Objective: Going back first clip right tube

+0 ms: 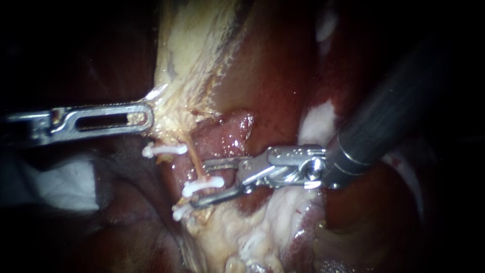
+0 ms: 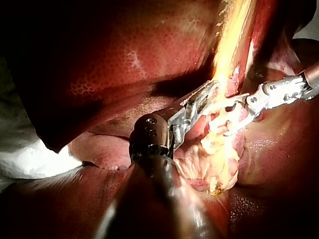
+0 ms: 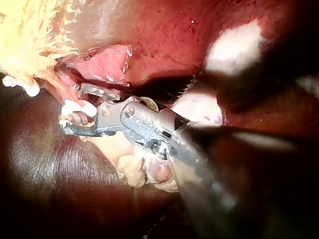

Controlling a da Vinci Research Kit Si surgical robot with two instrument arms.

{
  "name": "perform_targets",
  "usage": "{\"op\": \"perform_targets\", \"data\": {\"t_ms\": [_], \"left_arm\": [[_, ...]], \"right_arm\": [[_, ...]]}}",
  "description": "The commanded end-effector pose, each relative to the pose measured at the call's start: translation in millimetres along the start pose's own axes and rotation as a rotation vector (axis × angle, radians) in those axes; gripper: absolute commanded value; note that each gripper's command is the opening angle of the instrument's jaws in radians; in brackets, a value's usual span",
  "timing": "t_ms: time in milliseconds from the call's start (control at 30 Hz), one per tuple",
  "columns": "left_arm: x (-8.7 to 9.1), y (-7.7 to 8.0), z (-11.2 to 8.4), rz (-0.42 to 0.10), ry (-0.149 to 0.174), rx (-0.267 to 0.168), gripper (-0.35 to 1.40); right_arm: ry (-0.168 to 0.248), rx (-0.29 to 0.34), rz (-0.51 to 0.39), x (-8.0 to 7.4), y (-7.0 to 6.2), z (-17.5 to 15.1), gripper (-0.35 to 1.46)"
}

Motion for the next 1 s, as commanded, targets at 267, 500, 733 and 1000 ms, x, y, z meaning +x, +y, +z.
{"op": "perform_targets", "data": {"t_ms": [267, 500, 733, 1000], "left_arm": [[0.0, 0.0, 0.0, 0.000, 0.000, 0.000, -0.35], [0.0, 0.0, 0.0, 0.000, 0.000, 0.000, -0.35], [0.1, 0.1, 0.1, 0.001, 0.000, 0.000, -0.35], [1.1, 1.3, 2.2, 0.009, -0.002, -0.002, -0.35]], "right_arm": [[0.011, -0.005, -0.058, 1.2, -1.6, -7.2, 0.60], [0.026, -0.018, -0.103, 2.3, -3.2, -14.8, 0.60], [0.031, -0.033, -0.119, 4.0, -4.1, -19.9, 0.60], [0.035, -0.026, -0.122, 4.7, -5.1, -20.7, 0.60]]}}
